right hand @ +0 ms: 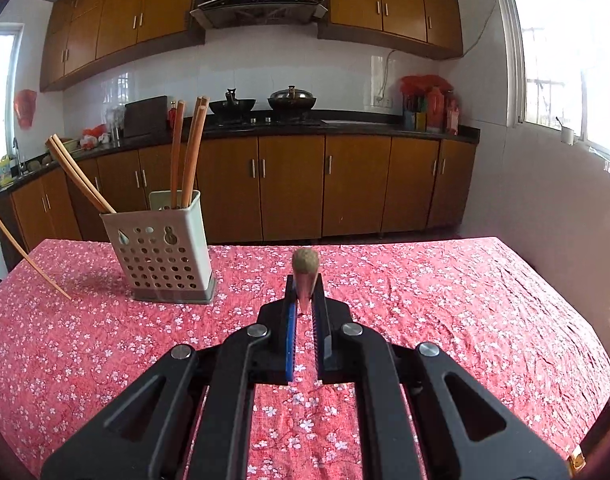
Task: Organize utensils
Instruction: 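Lift the right tool's chopstick upright over the holder while the left tool lifts its chopstick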
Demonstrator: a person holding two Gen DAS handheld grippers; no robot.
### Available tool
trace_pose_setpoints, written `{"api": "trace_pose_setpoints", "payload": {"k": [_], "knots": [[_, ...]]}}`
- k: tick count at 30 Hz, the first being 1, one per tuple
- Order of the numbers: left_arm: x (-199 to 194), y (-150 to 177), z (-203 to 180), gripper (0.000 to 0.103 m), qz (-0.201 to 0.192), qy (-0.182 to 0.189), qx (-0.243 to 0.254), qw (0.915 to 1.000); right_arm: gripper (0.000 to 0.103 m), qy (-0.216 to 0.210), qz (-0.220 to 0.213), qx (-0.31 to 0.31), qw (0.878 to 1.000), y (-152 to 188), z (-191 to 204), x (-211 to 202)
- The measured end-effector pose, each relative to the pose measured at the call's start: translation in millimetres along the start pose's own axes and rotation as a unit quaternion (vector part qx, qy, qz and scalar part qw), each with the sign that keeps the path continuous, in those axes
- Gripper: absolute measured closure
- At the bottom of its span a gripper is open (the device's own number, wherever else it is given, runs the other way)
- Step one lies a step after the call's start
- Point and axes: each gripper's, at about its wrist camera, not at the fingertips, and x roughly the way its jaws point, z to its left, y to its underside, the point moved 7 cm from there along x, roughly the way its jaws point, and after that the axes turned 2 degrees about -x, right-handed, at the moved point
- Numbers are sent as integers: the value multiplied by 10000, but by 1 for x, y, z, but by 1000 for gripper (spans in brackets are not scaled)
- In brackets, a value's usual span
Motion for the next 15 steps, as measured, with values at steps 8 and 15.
{"api": "trace_pose_setpoints", "payload": {"k": [8,15], "knots": [[-25,-46,-35,95,-486,486,105,9976,95,-63,-139,96,9998,-13,-1,-6],[-37,-80,-63,95,-805,822,129,9933,95,-250,-413,243,9985,-39,-1,-21]]}}
